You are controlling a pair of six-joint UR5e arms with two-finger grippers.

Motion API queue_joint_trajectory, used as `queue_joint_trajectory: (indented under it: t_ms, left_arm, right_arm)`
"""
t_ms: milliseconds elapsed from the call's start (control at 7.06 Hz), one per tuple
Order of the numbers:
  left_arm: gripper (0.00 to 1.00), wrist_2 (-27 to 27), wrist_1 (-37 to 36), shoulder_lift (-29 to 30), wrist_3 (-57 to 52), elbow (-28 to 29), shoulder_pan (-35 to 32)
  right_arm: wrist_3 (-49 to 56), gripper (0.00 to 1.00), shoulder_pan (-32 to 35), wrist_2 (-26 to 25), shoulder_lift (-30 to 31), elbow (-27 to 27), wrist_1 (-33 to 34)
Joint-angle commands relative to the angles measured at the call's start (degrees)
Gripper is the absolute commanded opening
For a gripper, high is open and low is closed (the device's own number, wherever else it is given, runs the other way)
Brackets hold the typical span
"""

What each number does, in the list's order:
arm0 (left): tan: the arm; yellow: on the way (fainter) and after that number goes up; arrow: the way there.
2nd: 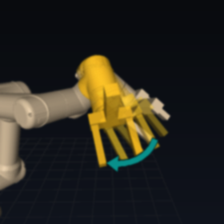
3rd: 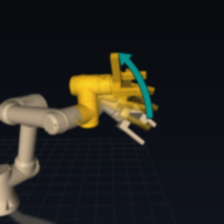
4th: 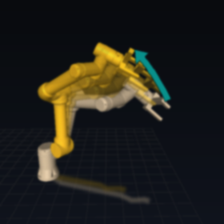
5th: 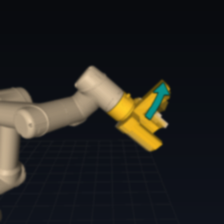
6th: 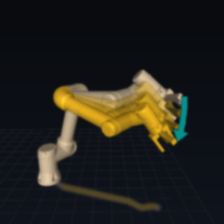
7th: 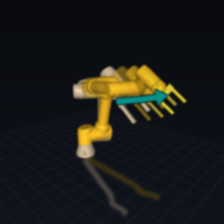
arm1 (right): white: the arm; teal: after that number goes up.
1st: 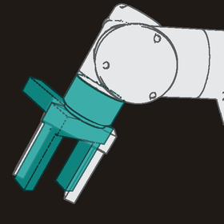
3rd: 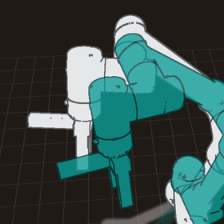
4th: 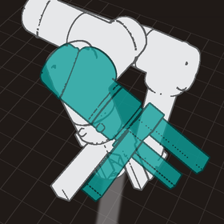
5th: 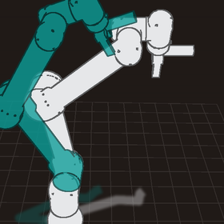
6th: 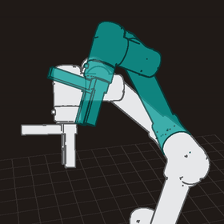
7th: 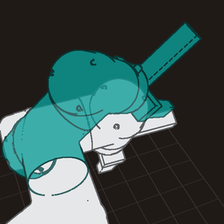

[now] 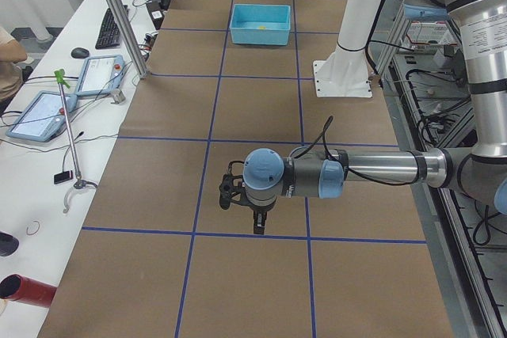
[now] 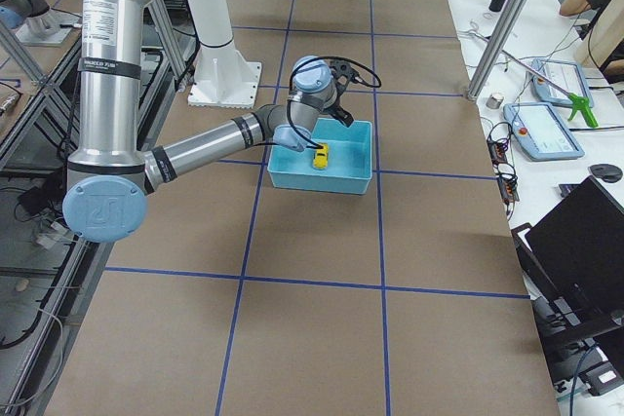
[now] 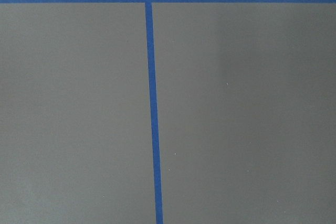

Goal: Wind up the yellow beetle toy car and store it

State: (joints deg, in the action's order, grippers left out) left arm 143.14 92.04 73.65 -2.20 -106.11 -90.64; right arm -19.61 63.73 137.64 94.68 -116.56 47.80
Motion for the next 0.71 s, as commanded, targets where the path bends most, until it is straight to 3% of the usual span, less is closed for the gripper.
queue_joint_trajectory:
  t_ms: [0, 283, 425, 566]
  left_arm:
    - [1.00, 0.0, 0.1, 0.0, 0.0, -0.1, 0.0]
    - [1.00, 0.0, 0.1, 0.1, 0.0, -0.1, 0.0]
    - [1.00, 0.0, 0.1, 0.2, 0.0, -0.1, 0.0]
    - [1.00, 0.0, 0.1, 0.2, 0.0, -0.2, 0.0]
  right_arm:
    - [-3.0, 1.00, 13.0, 2.0, 0.3, 0.5, 18.0]
    - [-2.2, 1.00, 19.6, 1.7, 0.2, 0.8, 39.6]
    - [-2.0, 1.00, 21.0, 0.9, 0.5, 0.9, 43.9]
    - [5.4, 1.00, 21.9, -1.5, 3.9, 4.0, 43.5]
